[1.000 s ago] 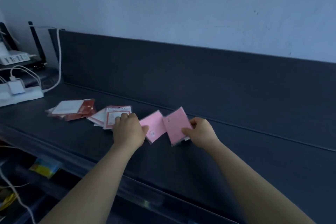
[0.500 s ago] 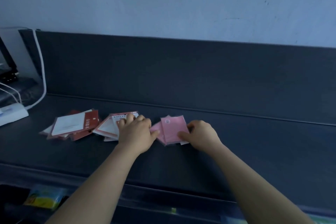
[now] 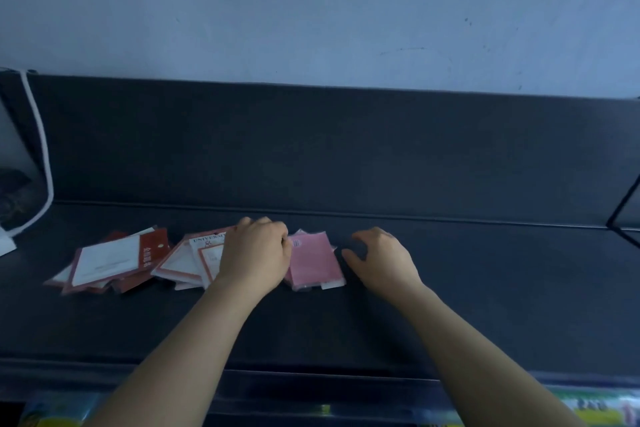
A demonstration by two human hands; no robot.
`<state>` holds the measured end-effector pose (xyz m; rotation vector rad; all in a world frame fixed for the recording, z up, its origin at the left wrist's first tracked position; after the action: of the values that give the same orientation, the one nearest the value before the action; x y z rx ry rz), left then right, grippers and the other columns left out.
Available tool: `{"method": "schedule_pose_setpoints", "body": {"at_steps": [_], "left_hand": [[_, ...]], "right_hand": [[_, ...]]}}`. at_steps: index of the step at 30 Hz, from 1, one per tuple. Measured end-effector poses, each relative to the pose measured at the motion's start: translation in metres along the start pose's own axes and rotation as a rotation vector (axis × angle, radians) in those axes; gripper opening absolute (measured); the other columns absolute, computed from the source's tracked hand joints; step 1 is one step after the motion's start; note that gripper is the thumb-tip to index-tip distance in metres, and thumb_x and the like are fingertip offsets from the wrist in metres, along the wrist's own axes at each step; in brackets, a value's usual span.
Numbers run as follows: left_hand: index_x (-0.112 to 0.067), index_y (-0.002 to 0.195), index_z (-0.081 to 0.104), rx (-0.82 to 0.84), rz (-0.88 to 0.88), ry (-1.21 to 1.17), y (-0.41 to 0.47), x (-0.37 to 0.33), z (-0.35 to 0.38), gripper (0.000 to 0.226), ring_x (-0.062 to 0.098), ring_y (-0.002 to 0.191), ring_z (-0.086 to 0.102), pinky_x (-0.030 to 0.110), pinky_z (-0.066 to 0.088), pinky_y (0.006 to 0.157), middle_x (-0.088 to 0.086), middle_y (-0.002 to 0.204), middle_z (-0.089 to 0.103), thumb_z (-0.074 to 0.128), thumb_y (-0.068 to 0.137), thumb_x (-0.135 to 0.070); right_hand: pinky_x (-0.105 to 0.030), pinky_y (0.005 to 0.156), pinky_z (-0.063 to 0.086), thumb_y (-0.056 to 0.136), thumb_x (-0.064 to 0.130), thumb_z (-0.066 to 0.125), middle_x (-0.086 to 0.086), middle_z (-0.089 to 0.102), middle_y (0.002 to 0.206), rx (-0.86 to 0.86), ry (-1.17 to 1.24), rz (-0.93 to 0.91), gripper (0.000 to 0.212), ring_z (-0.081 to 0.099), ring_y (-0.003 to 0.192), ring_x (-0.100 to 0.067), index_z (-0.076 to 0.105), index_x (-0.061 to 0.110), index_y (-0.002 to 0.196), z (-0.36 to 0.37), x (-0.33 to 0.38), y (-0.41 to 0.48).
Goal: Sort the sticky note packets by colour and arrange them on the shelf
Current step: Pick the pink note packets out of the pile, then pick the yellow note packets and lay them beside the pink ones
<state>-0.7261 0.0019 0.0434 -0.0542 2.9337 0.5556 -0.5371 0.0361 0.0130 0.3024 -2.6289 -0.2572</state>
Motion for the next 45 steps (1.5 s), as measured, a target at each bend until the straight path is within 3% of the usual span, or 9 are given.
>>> {"method": "schedule_pose_setpoints", "body": {"at_steps": [2,5,12,17,23,29,34,39,45], "left_hand": [[-0.022,0.098,0.066,-0.03,0.038,-0.051,0.001,-0.017,-0.003,0.023,0.019,0.091,0.053,0.032,0.044,0.076,-0.006,0.097,0.065,0.045,0.096,-0.03],[-0.02,0.099,0.067,-0.05,0.095,-0.114,-0.001,-0.045,-0.005,0.024,0.021,0.093,0.056,0.033,0.046,0.079,-0.005,0.098,0.066,0.045,0.096,-0.029],[-0.023,0.116,0.064,-0.031,0.212,-0.251,-0.013,-0.127,0.001,0.03,0.018,0.103,0.057,0.032,0.047,0.081,-0.006,0.107,0.065,0.047,0.097,-0.037],[-0.02,0.109,0.065,-0.02,0.29,-0.275,-0.026,-0.209,0.008,0.03,0.019,0.098,0.057,0.035,0.048,0.081,-0.007,0.1,0.065,0.045,0.097,-0.038],[-0.024,0.124,0.061,0.016,0.365,-0.349,-0.045,-0.329,0.023,0.034,0.017,0.104,0.057,0.03,0.045,0.08,-0.008,0.11,0.064,0.045,0.098,-0.039],[-0.022,0.118,0.064,0.039,0.395,-0.406,-0.06,-0.444,0.045,0.032,0.019,0.099,0.058,0.03,0.048,0.077,-0.005,0.103,0.065,0.048,0.096,-0.038],[-0.021,0.114,0.065,0.103,0.437,-0.4,-0.066,-0.526,0.062,0.03,0.019,0.098,0.057,0.03,0.046,0.075,-0.005,0.102,0.063,0.046,0.097,-0.038],[-0.017,0.106,0.065,0.138,0.473,-0.385,-0.049,-0.59,0.073,0.026,0.022,0.099,0.057,0.032,0.048,0.078,-0.001,0.101,0.064,0.047,0.097,-0.034],[-0.018,0.108,0.063,0.153,0.531,-0.355,-0.014,-0.659,0.094,0.026,0.022,0.102,0.057,0.029,0.04,0.071,-0.001,0.102,0.065,0.046,0.097,-0.034]], "right_hand": [[-0.032,0.092,0.045,0.094,0.037,0.051,-0.001,0.057,0.126,-0.047,-0.025,-0.034,0.041,0.052,0.115,-0.023,0.057,0.013,0.126,-0.011,-0.004,-0.005],[-0.029,0.095,0.04,0.097,0.036,0.048,0.003,0.053,0.135,-0.091,-0.08,-0.074,0.044,0.05,0.122,-0.02,0.05,0.016,0.136,-0.026,-0.014,-0.017],[-0.03,0.095,0.042,0.097,0.036,0.047,0.003,0.056,0.132,-0.156,-0.16,-0.014,0.041,0.052,0.119,-0.021,0.052,0.015,0.132,-0.077,-0.065,-0.052],[-0.036,0.088,0.046,0.095,0.033,0.05,-0.003,0.062,0.119,-0.189,-0.216,0.074,0.034,0.056,0.109,-0.025,0.059,0.008,0.117,-0.124,-0.131,-0.084],[-0.03,0.097,0.04,0.096,0.035,0.049,0.001,0.057,0.132,-0.187,-0.259,0.139,0.041,0.053,0.119,-0.024,0.053,0.015,0.132,-0.187,-0.226,-0.126],[-0.031,0.098,0.039,0.096,0.035,0.05,0.0,0.055,0.136,-0.212,-0.292,0.226,0.045,0.053,0.12,-0.025,0.049,0.016,0.137,-0.254,-0.326,-0.171],[-0.039,0.091,0.044,0.094,0.029,0.051,-0.009,0.063,0.12,-0.229,-0.285,0.364,0.034,0.057,0.109,-0.031,0.058,0.006,0.118,-0.293,-0.402,-0.202],[-0.032,0.101,0.039,0.096,0.034,0.05,-0.002,0.054,0.137,-0.242,-0.254,0.401,0.045,0.05,0.124,-0.024,0.05,0.015,0.137,-0.322,-0.455,-0.209],[-0.035,0.083,0.044,0.096,0.031,0.048,-0.008,0.063,0.118,-0.248,-0.316,0.45,0.033,0.058,0.106,-0.029,0.058,0.012,0.12,-0.351,-0.514,-0.183]]}}
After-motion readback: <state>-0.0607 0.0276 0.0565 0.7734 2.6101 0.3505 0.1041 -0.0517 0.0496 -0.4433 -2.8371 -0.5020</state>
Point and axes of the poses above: each hand's wrist, its own y-axis towards the middle knuckle, its own z-axis out of the palm, x = y × z, the point moved 7 cm from there along y, towards the middle knuckle
